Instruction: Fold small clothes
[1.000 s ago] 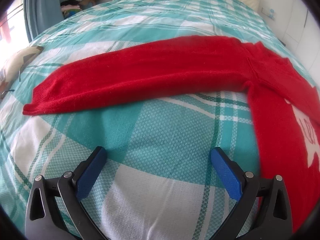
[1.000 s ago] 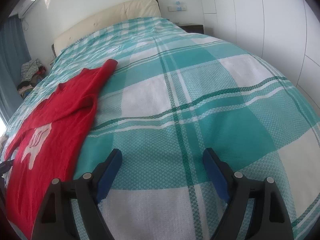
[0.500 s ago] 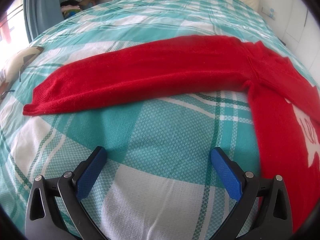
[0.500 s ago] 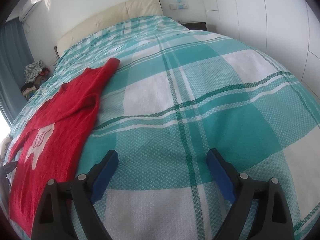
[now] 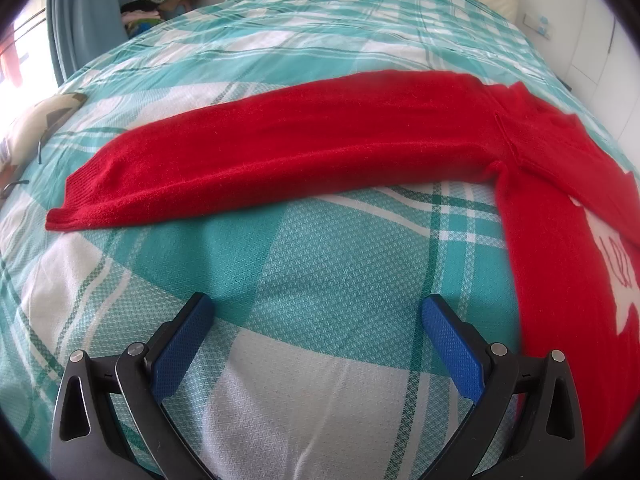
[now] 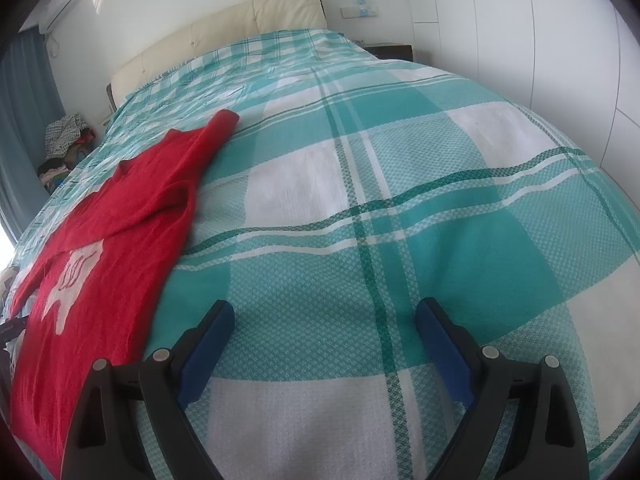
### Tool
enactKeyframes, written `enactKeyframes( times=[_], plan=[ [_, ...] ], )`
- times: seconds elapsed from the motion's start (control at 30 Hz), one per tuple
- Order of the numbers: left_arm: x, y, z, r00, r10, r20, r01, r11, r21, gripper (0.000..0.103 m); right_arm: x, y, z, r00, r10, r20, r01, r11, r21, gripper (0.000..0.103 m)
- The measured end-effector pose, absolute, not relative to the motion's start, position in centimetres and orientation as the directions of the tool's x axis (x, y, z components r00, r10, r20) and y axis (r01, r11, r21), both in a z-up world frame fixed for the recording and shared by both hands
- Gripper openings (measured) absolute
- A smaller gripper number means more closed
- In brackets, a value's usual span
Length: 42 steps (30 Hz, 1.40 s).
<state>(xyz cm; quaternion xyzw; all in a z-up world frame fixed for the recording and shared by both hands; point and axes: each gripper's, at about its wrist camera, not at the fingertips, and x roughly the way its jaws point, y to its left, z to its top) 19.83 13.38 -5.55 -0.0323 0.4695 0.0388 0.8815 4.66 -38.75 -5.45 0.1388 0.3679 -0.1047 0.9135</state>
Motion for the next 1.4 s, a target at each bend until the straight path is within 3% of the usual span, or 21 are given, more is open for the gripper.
enactKeyframes(
  times=[1.4],
  plan=[
    [19.95,13.09,-5.65,0.556,0.052,-0.830,-0.102,0.995,-0.006,0.103,3.82,-39.29,-5.18,0.734,-0.050,-0.677,0.281,0.930,0.236,0.093]
  ],
)
